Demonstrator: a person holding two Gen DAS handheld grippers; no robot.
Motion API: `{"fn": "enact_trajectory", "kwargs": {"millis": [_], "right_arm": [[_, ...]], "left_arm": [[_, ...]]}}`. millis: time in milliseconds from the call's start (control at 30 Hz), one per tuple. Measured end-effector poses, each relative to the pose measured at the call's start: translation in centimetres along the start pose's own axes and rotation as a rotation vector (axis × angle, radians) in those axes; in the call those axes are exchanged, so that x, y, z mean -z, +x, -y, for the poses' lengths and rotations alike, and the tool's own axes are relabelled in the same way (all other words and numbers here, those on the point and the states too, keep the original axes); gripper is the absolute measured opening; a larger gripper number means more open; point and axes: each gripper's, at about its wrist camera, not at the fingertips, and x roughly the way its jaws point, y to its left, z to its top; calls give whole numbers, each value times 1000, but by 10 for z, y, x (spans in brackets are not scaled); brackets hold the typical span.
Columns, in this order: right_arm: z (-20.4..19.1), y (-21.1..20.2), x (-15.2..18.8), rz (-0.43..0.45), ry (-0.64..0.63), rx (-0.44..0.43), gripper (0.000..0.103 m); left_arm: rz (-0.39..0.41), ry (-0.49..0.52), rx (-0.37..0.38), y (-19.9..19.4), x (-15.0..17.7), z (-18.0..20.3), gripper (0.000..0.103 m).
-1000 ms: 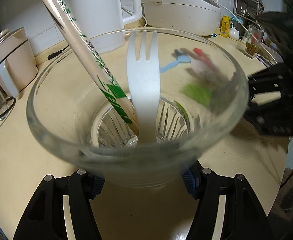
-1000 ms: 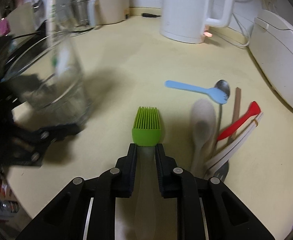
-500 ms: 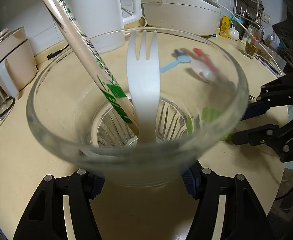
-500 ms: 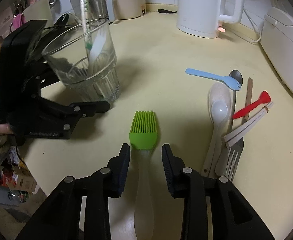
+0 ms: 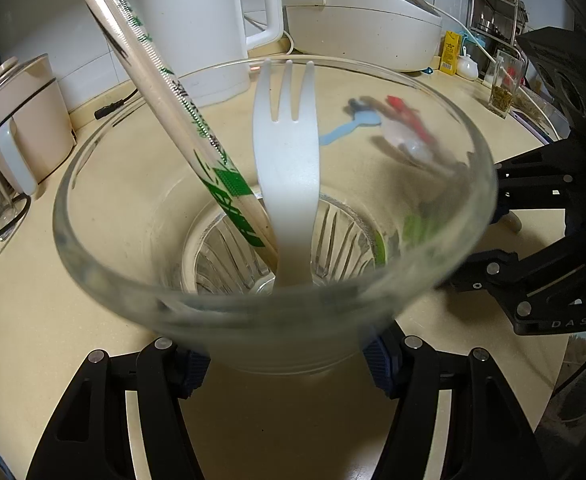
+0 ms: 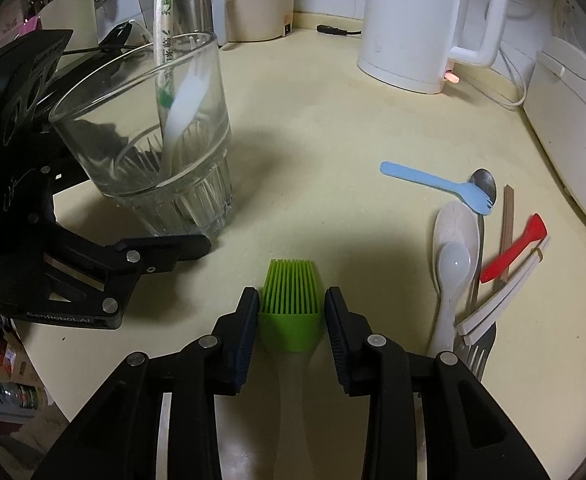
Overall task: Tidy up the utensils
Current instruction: 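Grasp the green silicone brush by its handle with the right gripper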
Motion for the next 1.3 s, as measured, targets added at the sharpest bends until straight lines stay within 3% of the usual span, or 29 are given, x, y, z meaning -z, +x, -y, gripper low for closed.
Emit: {"fn": "enact_trajectory", "kwargs": {"millis": [400,733,967,1300], "right_arm": [[12,-1,4,21,56,-26,31],[47,-19,2,54,215,-80,31],[63,-41,-8,126,317,-197,31],[65,-48,-12,139,324,-182,31]], "left_arm": [[0,0,0,0,0,0,69],[0,1,-1,0,0,0,69],[1,1,-1,0,0,0,69],[1,1,-1,0,0,0,69]]}}
